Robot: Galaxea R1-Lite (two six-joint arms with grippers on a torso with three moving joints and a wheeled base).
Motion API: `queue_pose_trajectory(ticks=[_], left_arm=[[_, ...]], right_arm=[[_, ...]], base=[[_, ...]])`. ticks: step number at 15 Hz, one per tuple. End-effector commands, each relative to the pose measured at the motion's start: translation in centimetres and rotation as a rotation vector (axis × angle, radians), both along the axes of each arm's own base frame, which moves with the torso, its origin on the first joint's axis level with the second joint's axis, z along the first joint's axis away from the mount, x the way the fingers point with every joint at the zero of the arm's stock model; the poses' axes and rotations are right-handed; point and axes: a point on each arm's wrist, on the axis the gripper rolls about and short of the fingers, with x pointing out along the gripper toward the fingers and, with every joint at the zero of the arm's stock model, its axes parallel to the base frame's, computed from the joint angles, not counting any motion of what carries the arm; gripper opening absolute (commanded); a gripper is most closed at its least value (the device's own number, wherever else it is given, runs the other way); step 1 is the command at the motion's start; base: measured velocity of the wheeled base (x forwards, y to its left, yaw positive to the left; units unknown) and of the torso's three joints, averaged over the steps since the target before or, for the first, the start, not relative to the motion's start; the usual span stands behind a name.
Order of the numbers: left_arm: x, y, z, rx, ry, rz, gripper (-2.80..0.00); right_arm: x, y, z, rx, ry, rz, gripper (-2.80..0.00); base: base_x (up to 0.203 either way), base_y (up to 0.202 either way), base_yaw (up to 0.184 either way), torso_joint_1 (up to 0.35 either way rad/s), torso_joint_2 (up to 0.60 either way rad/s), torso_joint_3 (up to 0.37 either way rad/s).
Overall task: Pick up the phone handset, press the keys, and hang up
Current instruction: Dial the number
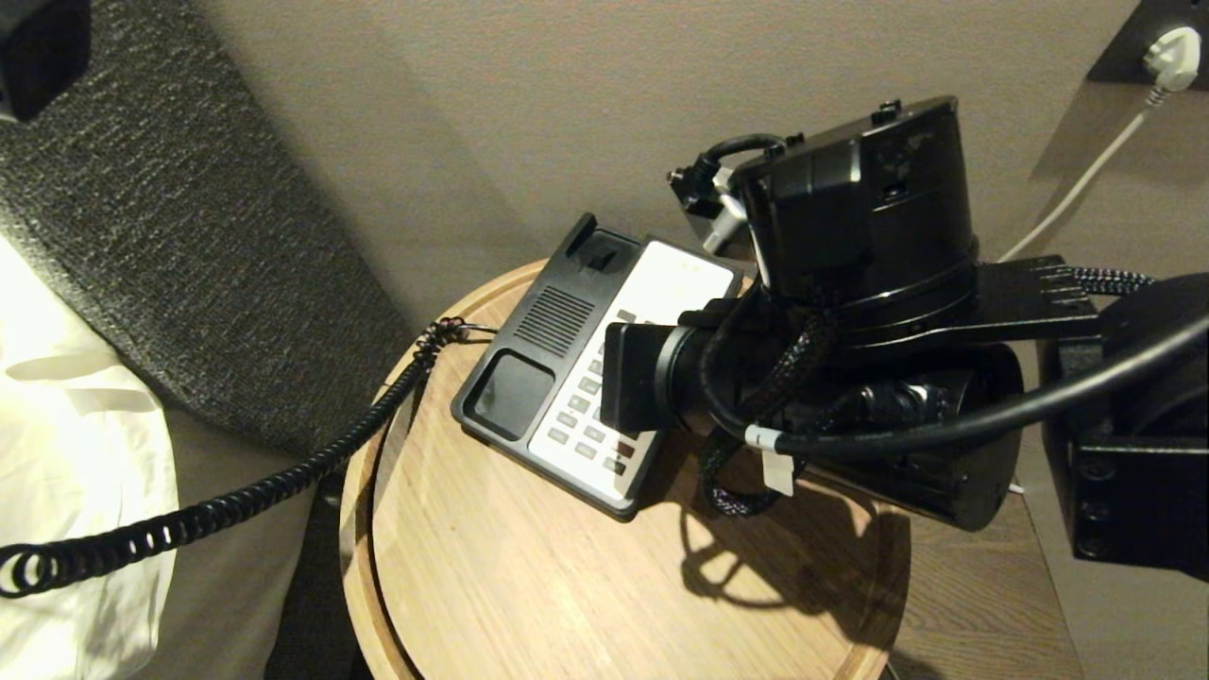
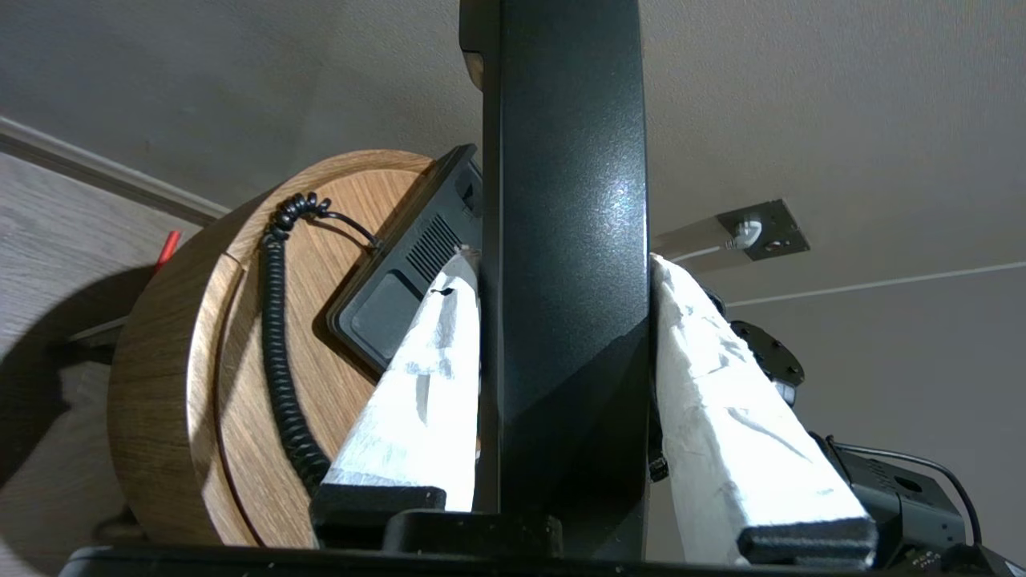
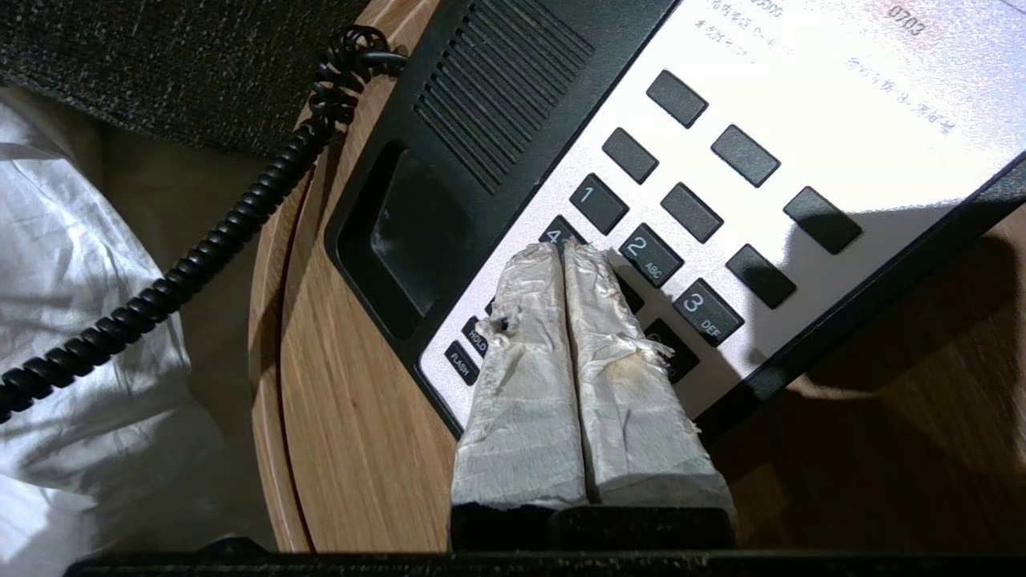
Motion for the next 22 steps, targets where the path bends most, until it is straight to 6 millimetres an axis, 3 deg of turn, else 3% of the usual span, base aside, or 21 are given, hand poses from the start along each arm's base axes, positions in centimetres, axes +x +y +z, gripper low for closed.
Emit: queue_pose_trajectory(ticks=[1, 22], left_arm=[[0.1, 0.0, -0.1, -0.002, 0.006, 0.001, -2.8], [-0.1, 0.1, 0.0, -0.007, 0.002, 0.002, -2.8]], right_arm=[[0.4, 0.0, -0.2, -0.003, 0.003, -0.011, -2.8], [2.2, 0.4, -0.7, -0.016, -0.008, -0.061, -2.8]], base=[[0.0, 0.0, 0.0, 0.0, 0.0, 0.0], [0.0, 0.0, 0.0, 0.0, 0.0, 0.0]])
